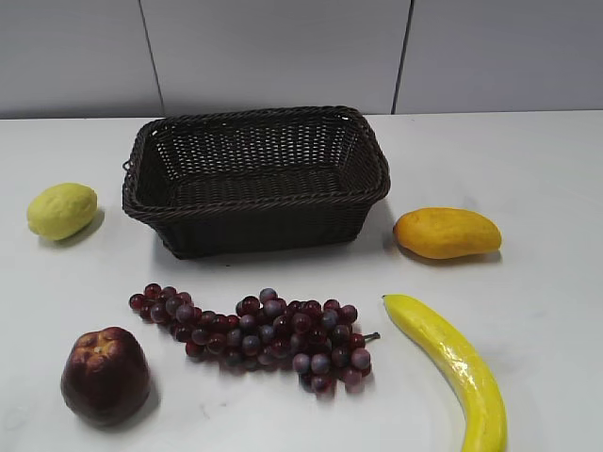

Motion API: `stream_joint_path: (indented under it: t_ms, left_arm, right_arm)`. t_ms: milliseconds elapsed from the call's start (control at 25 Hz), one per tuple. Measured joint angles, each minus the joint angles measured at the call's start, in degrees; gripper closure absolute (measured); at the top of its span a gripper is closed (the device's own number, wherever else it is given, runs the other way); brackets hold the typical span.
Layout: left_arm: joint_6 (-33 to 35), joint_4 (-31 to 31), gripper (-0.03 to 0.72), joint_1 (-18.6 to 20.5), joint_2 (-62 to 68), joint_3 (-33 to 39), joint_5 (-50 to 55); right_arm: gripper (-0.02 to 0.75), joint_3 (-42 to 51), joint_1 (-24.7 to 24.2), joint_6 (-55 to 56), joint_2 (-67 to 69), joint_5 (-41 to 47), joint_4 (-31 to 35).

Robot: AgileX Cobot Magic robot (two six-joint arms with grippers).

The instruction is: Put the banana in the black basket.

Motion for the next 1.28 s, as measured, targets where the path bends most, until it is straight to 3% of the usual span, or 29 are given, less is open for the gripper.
stream_joint_path:
  t_ms: [920,1280]
  left_arm:
    - [0.0,0.0,0.486,0.0,0.0,0.0,0.0]
    - [0.0,0.0,0.486,0.0,0.0,0.0,0.0]
  right_arm:
    - [0.115,-0.4,0.0,-0.1,0.1,-0.2,-0.6]
    - [0.137,-3.6,0.0,-0.1,15.5,-12.4,-0.9]
